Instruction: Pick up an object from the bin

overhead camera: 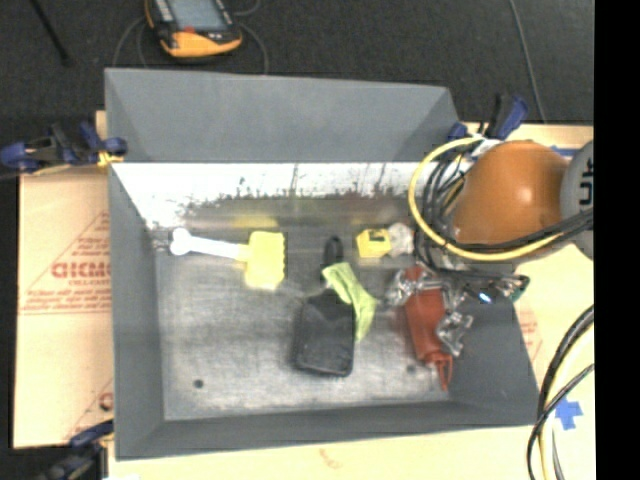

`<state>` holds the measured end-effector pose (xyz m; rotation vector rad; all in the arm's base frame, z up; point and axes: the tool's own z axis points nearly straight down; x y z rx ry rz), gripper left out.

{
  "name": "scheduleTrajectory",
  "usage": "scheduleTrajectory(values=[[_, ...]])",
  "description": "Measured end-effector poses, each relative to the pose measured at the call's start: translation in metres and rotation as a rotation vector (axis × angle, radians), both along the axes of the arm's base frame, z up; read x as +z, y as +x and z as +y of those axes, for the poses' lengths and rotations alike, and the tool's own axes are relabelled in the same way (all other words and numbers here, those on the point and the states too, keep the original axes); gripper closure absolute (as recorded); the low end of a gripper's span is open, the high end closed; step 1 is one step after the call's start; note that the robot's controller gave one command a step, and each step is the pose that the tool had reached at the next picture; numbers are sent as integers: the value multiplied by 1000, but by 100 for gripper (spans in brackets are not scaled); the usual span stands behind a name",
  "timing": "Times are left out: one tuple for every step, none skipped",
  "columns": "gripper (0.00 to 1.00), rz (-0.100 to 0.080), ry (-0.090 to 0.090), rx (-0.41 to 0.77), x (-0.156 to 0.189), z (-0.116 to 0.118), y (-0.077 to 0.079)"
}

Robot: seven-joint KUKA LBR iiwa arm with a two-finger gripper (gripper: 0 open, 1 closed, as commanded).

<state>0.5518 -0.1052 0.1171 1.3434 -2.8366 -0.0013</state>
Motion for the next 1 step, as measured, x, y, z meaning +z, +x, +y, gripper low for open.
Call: scheduleTrajectory(values=[[100,-7,3,482,7,2,-20]])
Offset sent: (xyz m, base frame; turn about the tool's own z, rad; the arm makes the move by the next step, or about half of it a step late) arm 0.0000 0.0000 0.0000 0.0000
